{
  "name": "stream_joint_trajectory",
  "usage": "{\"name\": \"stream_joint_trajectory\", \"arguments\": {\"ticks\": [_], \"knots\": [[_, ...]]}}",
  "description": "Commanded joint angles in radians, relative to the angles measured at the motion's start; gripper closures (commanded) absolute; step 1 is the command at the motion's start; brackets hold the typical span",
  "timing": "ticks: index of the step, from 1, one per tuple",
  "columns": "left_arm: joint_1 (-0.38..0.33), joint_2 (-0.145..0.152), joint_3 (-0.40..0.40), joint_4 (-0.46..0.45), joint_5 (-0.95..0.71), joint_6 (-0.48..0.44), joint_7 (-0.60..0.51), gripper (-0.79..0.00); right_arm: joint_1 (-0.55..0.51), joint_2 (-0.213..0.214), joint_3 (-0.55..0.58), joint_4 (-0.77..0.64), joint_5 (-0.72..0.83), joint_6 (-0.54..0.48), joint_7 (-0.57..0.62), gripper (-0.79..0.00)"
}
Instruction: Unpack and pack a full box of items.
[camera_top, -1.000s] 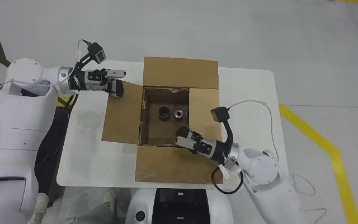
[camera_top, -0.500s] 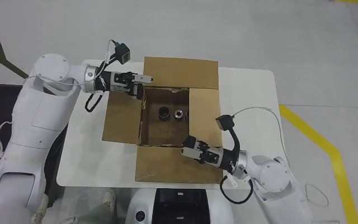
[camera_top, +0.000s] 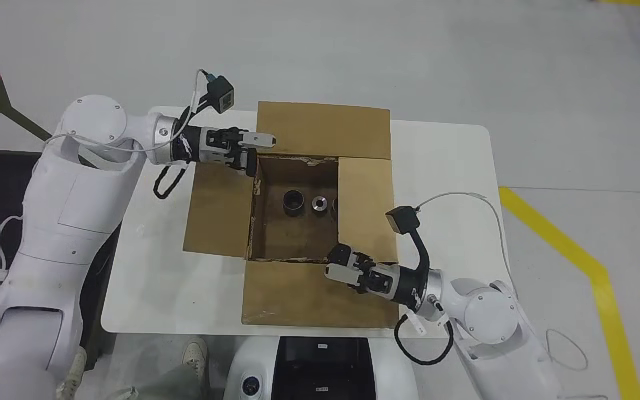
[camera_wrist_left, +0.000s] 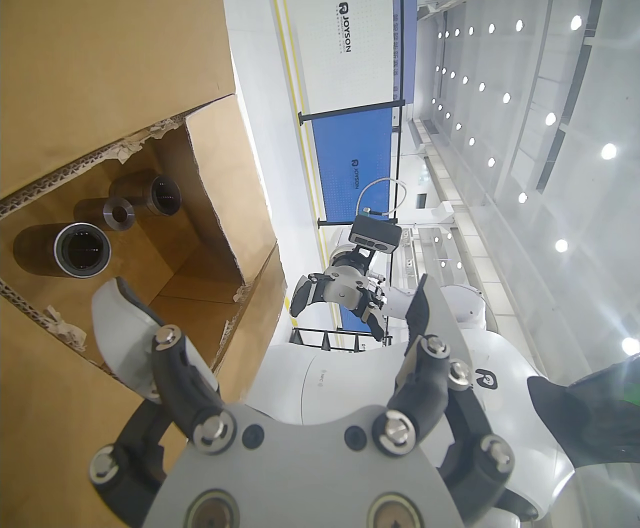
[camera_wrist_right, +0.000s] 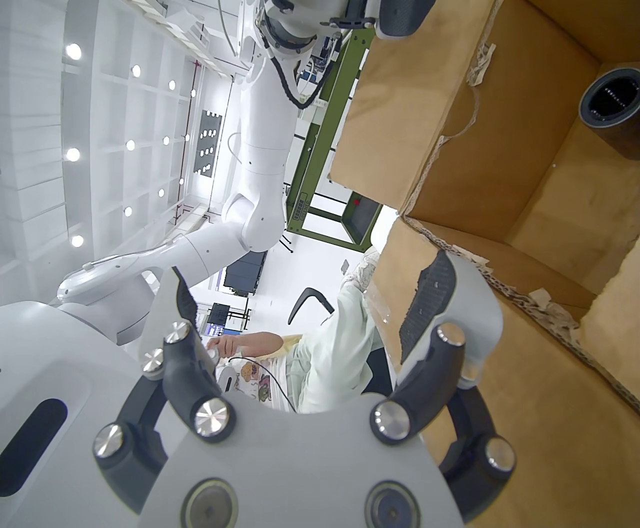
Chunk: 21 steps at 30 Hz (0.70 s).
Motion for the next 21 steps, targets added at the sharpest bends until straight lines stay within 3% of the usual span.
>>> {"name": "stream_joint_trajectory", "arguments": {"ticks": [1, 8, 21], "knots": [[0.000, 0.000, 0.000, 0.000, 0.000, 0.000, 0.000, -0.785, 0.000, 0.000, 0.000, 0.000, 0.000, 0.000, 0.000, -0.785], [0.009, -0.014, 0.034, -0.009, -0.049, 0.035, 0.050, -0.785, -0.018, 0.005, -0.001, -0.017, -0.018, 0.018, -0.020, -0.785], [-0.123, -0.078, 0.206, -0.036, -0.039, 0.112, 0.120, -0.785, -0.141, 0.032, 0.052, -0.124, -0.033, 0.025, -0.003, -0.785]]}}
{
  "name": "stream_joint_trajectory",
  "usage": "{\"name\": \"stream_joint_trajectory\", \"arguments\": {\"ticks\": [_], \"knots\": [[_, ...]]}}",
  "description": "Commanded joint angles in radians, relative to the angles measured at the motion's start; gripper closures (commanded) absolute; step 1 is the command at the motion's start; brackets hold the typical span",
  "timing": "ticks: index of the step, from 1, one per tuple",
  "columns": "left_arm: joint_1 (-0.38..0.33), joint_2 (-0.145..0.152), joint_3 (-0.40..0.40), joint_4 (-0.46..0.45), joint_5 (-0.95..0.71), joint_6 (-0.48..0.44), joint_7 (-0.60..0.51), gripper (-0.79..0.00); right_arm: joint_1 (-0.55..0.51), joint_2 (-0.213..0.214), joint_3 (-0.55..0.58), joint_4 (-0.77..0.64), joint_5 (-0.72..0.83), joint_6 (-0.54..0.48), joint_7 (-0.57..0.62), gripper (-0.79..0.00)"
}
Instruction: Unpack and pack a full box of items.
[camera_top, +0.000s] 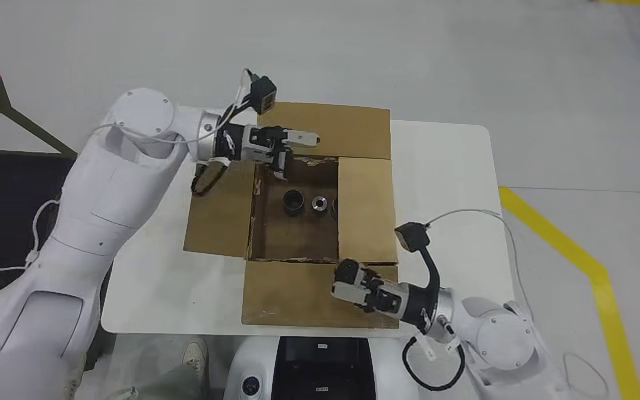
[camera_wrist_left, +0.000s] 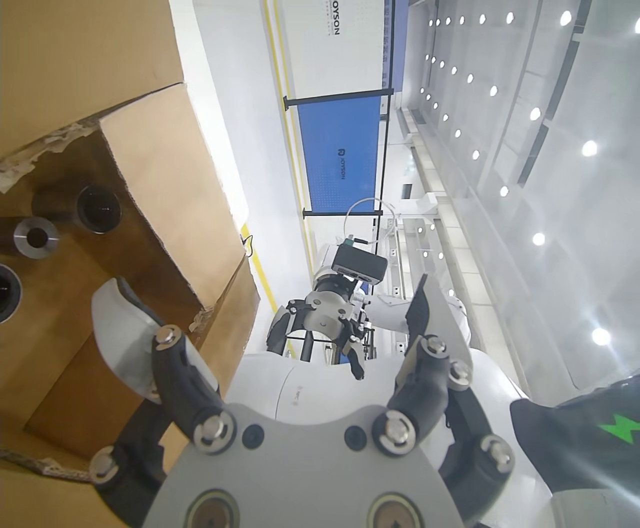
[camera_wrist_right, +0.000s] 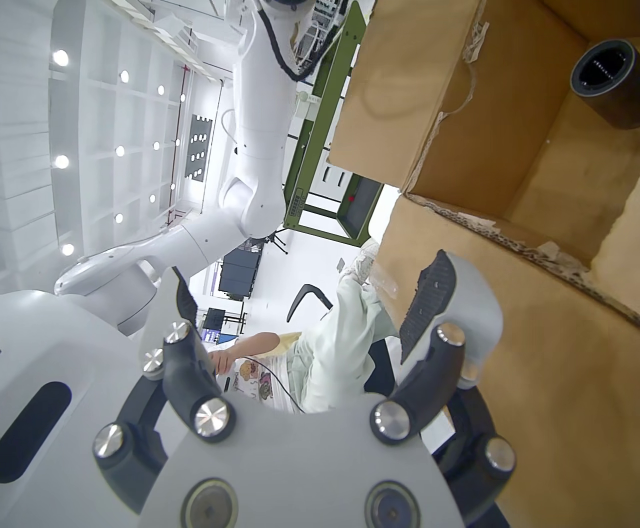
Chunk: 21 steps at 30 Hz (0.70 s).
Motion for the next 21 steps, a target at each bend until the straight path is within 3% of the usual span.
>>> {"name": "stream_joint_trajectory", "arguments": {"ticks": [1, 11, 21], "knots": [[-0.020, -0.011, 0.032, -0.007, 0.009, 0.019, 0.012, -0.785, -0.011, 0.003, 0.003, -0.005, 0.002, 0.001, 0.000, -0.785], [-0.052, -0.068, 0.178, -0.004, 0.045, 0.049, 0.103, -0.785, -0.071, 0.018, 0.036, -0.014, 0.046, 0.001, -0.010, -0.785], [-0.059, -0.108, 0.241, 0.088, 0.065, 0.026, 0.155, -0.785, -0.158, 0.037, 0.094, -0.065, 0.062, -0.019, -0.003, -0.785]]}}
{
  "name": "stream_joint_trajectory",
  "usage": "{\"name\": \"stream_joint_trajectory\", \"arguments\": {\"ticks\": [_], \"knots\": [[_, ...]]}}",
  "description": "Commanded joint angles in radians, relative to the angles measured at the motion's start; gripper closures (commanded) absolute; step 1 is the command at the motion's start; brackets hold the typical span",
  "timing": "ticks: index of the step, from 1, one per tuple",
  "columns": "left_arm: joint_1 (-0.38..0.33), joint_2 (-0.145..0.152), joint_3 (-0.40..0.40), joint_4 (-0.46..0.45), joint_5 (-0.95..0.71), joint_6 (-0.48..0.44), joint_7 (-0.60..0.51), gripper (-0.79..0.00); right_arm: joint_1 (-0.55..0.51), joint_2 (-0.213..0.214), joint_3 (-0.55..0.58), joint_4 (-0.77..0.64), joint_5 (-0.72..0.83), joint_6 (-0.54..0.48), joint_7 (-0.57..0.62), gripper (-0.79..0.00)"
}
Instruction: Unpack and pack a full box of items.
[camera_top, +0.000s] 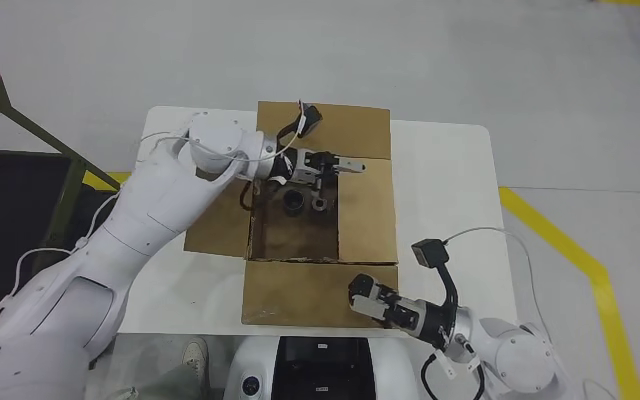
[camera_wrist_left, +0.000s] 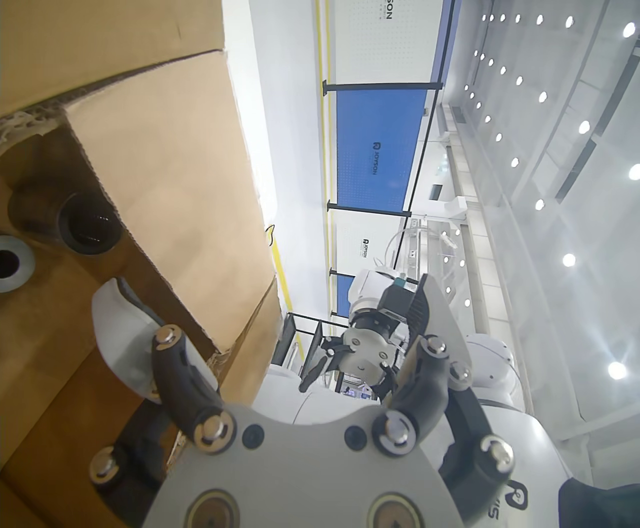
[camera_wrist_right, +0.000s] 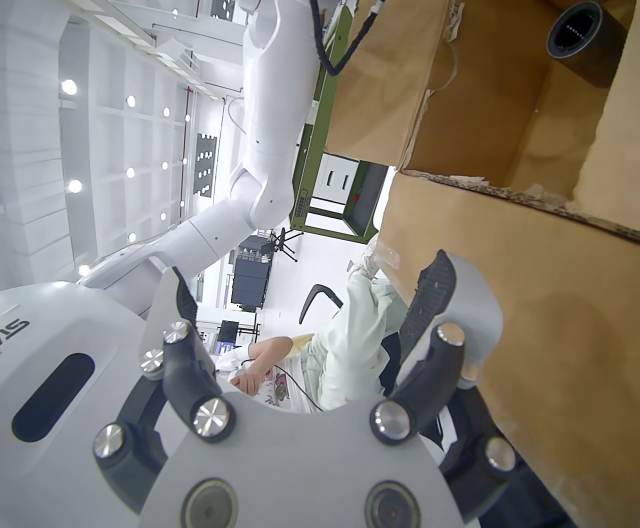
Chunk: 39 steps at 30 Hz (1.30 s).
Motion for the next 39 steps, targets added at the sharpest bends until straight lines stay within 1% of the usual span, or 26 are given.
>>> {"name": "stream_joint_trajectory", "arguments": {"ticks": [1, 9, 16, 19, 22, 24, 27, 31, 39], "knots": [[-0.009, -0.011, 0.011, 0.027, -0.006, -0.008, 0.003, -0.785, -0.014, 0.003, 0.007, -0.010, 0.000, 0.006, -0.005, -0.785], [-0.020, -0.053, 0.079, 0.073, 0.057, -0.062, 0.064, -0.785, -0.031, 0.013, 0.010, -0.024, 0.005, 0.016, -0.006, -0.785], [-0.024, -0.080, 0.111, 0.084, 0.110, -0.078, 0.100, -0.785, -0.018, 0.019, -0.008, -0.011, 0.009, 0.023, 0.005, -0.785], [-0.024, -0.088, 0.099, 0.085, 0.087, -0.102, 0.106, -0.785, -0.005, 0.021, -0.027, -0.002, 0.010, 0.027, 0.013, -0.785], [-0.015, -0.087, 0.068, 0.076, 0.052, -0.140, 0.103, -0.785, 0.012, 0.023, -0.047, 0.008, 0.013, 0.032, 0.025, -0.785], [-0.008, -0.083, 0.047, 0.067, 0.035, -0.138, 0.084, -0.785, 0.021, 0.024, -0.065, 0.018, 0.019, 0.023, 0.026, -0.785], [-0.004, -0.077, 0.014, 0.065, -0.023, -0.113, 0.010, -0.785, 0.026, 0.024, -0.086, 0.032, 0.013, 0.015, 0.010, -0.785], [-0.002, -0.075, -0.011, 0.061, -0.032, -0.110, -0.007, -0.785, 0.021, 0.027, -0.112, 0.033, -0.003, -0.007, 0.004, -0.785], [-0.010, -0.095, -0.008, 0.084, -0.082, -0.107, -0.030, -0.785, -0.013, 0.037, -0.085, 0.003, 0.011, -0.020, -0.008, -0.785]]}}
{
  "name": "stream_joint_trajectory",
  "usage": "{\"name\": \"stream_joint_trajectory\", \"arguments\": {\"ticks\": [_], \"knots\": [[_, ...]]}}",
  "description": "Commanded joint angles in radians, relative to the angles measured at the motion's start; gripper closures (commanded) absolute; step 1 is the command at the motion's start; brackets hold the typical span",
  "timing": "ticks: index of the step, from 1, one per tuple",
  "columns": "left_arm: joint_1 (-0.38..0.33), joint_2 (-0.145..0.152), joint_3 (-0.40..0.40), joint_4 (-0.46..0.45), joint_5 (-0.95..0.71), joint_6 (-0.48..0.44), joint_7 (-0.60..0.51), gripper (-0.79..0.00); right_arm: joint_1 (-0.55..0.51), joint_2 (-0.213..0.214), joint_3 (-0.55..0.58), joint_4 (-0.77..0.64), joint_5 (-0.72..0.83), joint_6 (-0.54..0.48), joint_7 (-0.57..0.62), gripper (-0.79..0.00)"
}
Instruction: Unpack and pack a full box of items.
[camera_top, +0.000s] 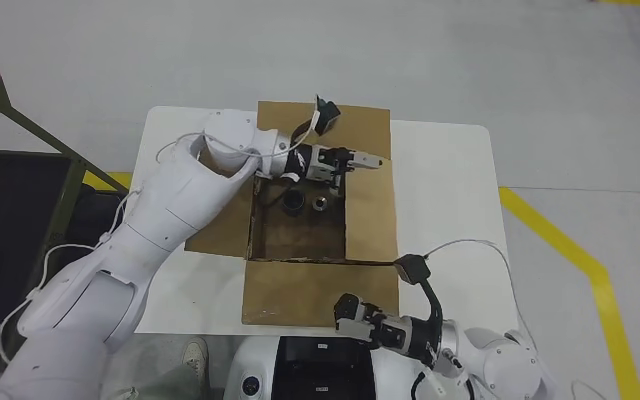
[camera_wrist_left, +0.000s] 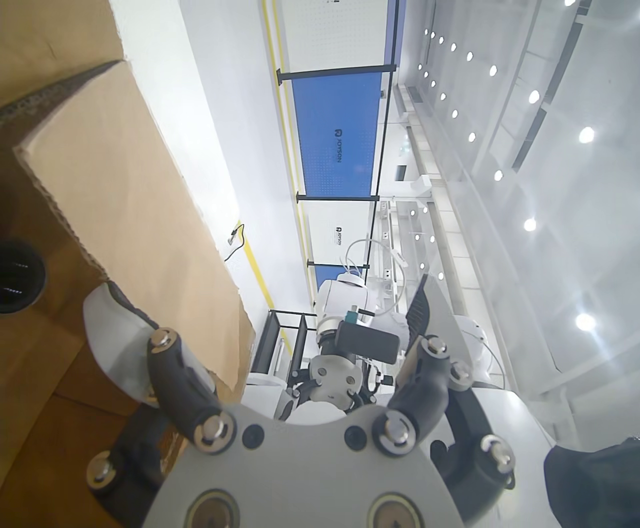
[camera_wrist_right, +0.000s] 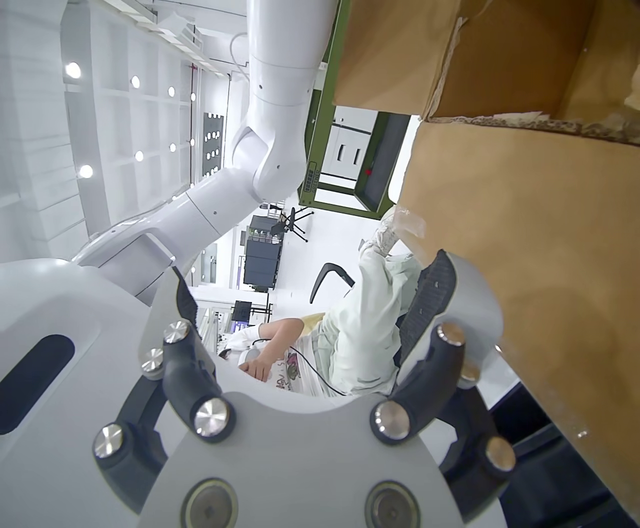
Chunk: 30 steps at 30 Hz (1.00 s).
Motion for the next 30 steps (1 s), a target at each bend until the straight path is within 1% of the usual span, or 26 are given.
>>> {"name": "stream_joint_trajectory", "arguments": {"ticks": [1, 8, 12, 20, 24, 30], "knots": [[-0.004, -0.007, 0.003, 0.012, -0.010, -0.003, 0.000, -0.785, 0.000, 0.000, 0.000, 0.000, 0.000, 0.000, 0.000, -0.785], [-0.020, -0.028, 0.004, 0.044, -0.040, -0.023, 0.003, -0.785, 0.001, 0.000, 0.000, 0.003, 0.001, 0.002, -0.004, -0.785], [-0.025, -0.037, 0.001, 0.052, -0.057, -0.033, -0.005, -0.785, 0.012, 0.001, -0.008, 0.038, 0.005, 0.051, -0.038, -0.785], [-0.028, -0.048, -0.007, 0.055, -0.063, -0.035, -0.029, -0.785, 0.064, 0.000, 0.013, 0.125, 0.063, 0.068, -0.130, -0.785], [-0.026, -0.053, -0.012, 0.055, -0.069, -0.039, -0.045, -0.785, 0.082, -0.002, 0.011, 0.150, 0.079, 0.032, -0.181, -0.785], [-0.018, -0.055, -0.029, 0.046, -0.077, -0.046, -0.075, -0.785, 0.078, -0.005, 0.010, 0.168, 0.087, -0.051, -0.249, -0.785]]}}
